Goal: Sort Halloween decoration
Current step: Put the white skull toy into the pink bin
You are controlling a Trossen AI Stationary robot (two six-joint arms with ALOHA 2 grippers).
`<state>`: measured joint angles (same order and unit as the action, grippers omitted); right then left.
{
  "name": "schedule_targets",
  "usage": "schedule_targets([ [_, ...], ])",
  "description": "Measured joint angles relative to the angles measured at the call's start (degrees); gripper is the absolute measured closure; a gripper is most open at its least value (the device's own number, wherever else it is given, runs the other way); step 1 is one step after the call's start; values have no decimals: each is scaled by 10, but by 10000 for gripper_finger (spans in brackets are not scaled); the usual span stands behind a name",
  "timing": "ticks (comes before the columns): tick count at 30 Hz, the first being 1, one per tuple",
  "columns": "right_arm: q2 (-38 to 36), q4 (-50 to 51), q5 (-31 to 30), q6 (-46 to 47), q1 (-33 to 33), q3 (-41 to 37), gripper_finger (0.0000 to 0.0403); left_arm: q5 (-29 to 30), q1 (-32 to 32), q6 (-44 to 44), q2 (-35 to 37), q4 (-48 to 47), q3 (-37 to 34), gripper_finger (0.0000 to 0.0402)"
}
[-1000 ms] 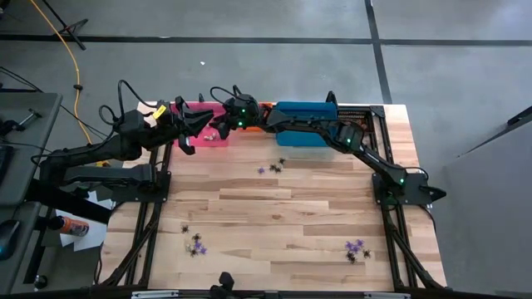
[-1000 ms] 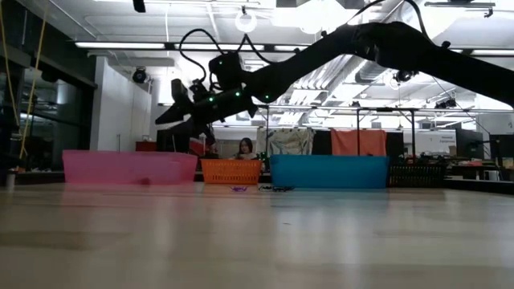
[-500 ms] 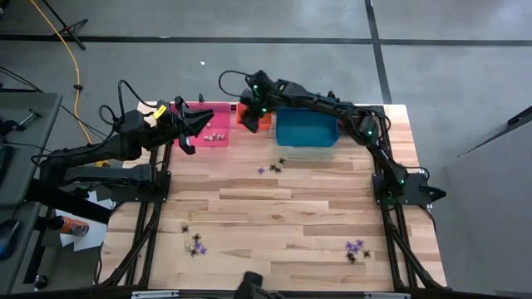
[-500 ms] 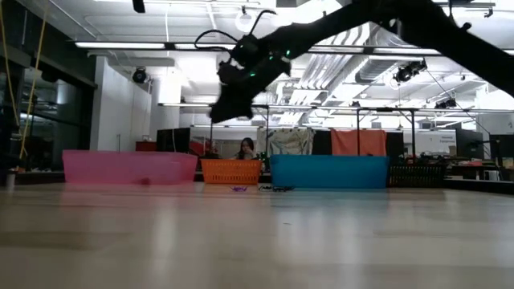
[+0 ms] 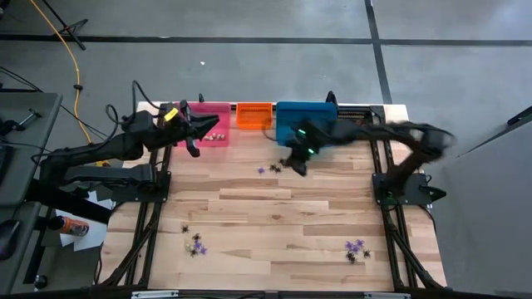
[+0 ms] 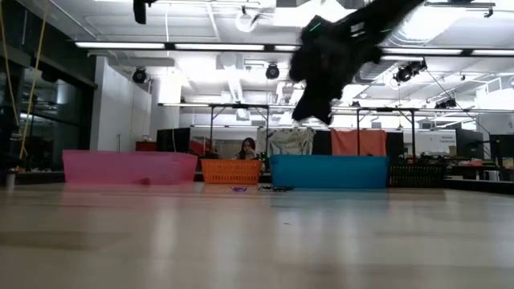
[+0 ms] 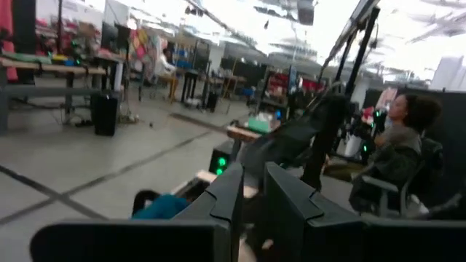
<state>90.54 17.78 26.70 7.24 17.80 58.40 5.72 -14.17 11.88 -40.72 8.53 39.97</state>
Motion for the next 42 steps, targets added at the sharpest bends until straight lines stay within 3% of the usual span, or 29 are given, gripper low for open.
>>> schedule_targets([
  [5, -178, -263, -103, 176, -76, -174, 399, -24, 0, -3, -33, -20, 0, 355],
  [8, -242, -387, -183, 201, -114, -228, 401, -48, 1, -9, -65, -18, 0, 355],
  [11, -273, -454, -222, 164, -137, -244, 402, -76, 13, 1, -103, -16, 0, 356],
  [18, -267, -460, -227, 93, -144, -214, 400, -97, 81, 30, -186, 44, 0, 397],
  [22, -265, -459, -227, 92, -139, -208, 401, -81, 108, 30, -214, 91, 0, 399],
  [36, -265, -447, -219, 93, -137, -208, 401, -63, 115, 34, -212, 111, 0, 401],
  [38, -265, -444, -218, 94, -137, -208, 401, -80, 120, 70, -210, 87, 0, 401],
  [42, -265, -428, -218, 106, -137, -208, 401, -138, 174, 141, -179, -75, 0, 401],
])
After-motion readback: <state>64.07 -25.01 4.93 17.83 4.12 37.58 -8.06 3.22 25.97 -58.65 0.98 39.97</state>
